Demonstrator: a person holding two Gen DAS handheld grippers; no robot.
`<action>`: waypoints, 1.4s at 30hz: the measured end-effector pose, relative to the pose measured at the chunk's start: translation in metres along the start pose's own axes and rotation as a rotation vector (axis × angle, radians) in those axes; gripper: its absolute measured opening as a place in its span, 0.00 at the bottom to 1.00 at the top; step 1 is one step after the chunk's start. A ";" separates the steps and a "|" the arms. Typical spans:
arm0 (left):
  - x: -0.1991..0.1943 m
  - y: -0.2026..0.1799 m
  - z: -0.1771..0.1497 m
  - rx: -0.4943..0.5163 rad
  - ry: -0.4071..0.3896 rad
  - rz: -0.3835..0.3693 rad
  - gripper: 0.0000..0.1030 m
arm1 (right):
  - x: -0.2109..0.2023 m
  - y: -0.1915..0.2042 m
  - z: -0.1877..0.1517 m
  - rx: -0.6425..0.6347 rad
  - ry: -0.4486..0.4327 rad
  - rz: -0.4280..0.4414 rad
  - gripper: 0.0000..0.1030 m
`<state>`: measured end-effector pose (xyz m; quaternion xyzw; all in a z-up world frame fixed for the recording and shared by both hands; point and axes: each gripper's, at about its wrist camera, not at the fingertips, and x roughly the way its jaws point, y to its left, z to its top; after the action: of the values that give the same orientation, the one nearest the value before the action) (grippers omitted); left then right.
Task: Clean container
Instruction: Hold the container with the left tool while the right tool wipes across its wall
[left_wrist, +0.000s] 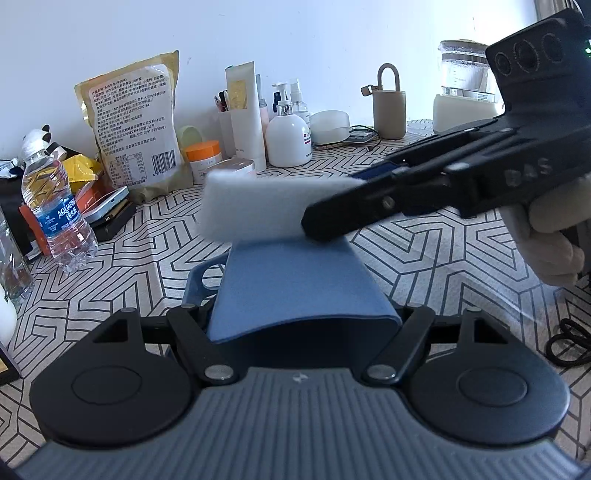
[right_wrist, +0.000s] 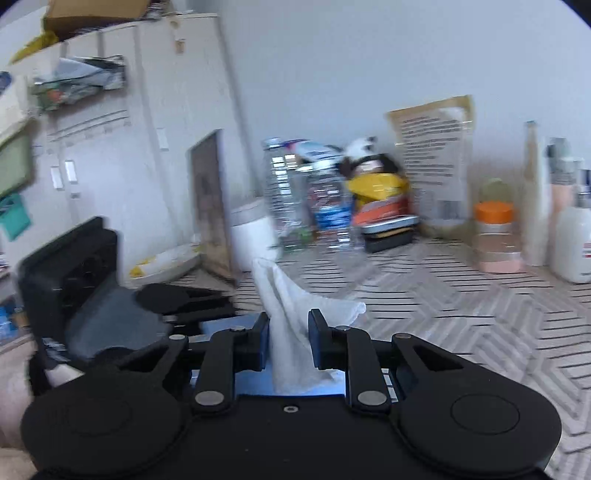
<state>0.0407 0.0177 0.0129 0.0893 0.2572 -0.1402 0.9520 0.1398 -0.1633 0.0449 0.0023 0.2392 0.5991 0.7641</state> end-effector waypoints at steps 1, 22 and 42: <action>0.000 0.000 0.000 0.000 0.000 0.000 0.73 | 0.002 0.003 0.000 -0.004 0.004 0.036 0.23; -0.001 -0.003 0.000 -0.007 0.002 0.001 0.74 | 0.004 0.004 0.000 0.014 0.013 0.100 0.23; -0.001 0.002 -0.001 -0.004 0.002 -0.003 0.75 | 0.009 -0.001 0.001 0.070 0.014 0.123 0.21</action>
<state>0.0399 0.0196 0.0132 0.0871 0.2584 -0.1413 0.9517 0.1428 -0.1554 0.0424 0.0396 0.2648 0.6360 0.7238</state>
